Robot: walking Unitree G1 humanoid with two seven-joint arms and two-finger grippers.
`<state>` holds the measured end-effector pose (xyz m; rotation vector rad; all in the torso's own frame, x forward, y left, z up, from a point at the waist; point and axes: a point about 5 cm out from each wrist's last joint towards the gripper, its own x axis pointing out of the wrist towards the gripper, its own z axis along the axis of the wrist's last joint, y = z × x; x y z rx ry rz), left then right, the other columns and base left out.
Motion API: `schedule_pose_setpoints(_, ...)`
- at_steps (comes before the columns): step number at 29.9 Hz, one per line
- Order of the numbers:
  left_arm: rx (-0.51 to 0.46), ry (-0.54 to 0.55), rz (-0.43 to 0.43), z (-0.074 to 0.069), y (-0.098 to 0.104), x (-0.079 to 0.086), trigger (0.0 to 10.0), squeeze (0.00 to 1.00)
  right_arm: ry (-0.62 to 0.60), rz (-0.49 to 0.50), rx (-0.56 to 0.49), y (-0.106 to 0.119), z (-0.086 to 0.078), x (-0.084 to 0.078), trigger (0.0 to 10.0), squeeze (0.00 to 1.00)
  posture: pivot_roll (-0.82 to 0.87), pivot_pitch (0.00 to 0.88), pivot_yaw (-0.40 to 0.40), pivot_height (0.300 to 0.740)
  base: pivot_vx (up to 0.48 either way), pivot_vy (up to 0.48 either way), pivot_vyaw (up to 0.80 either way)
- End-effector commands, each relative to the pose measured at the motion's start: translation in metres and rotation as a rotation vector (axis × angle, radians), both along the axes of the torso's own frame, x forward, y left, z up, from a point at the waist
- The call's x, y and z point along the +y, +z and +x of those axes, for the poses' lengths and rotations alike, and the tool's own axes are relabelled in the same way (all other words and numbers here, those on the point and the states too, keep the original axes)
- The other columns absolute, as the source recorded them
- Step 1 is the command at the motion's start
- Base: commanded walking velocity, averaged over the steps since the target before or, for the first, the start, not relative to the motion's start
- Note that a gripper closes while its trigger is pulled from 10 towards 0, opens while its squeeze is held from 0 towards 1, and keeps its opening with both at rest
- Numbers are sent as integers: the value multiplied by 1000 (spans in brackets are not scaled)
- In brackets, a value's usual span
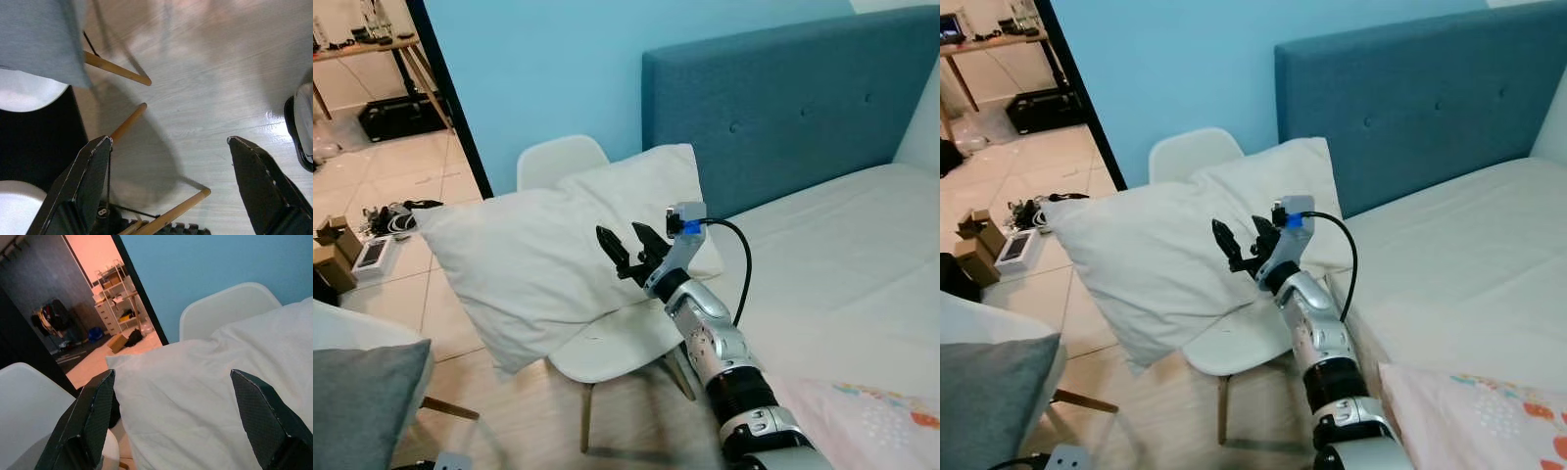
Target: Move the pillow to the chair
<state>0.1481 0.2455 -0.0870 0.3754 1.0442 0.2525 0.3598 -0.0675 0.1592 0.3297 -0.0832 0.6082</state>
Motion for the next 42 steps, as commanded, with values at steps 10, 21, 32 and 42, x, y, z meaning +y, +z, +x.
schedule_pose_setpoints(10, 0, -9, -3, 0, 0, 0, 10000, 0, -69, -308, 247, -77, -13, -21, 10000, 0, -140, 24, 71, 730, 0, 0, 0)
schedule_pose_setpoints(21, 9, 4, -10, 0, -1, -2, 10000, 0, -171, -648, 686, -184, -84, -80, 10000, 0, -149, 10, 51, 740, 0, 0, 0)
schedule_pose_setpoints(32, -4, 69, -43, 1, -2, -9, 10000, 0, -119, -1028, 1074, -253, -201, -134, 10000, 0, -180, 10, -24, 740, 0, 0, 0)
schedule_pose_setpoints(42, -2, 132, -82, -5, -7, -19, 10000, 0, -50, -1141, 1045, -255, -204, -135, 10000, 0, -147, 24, -88, 740, 0, 0, 0)
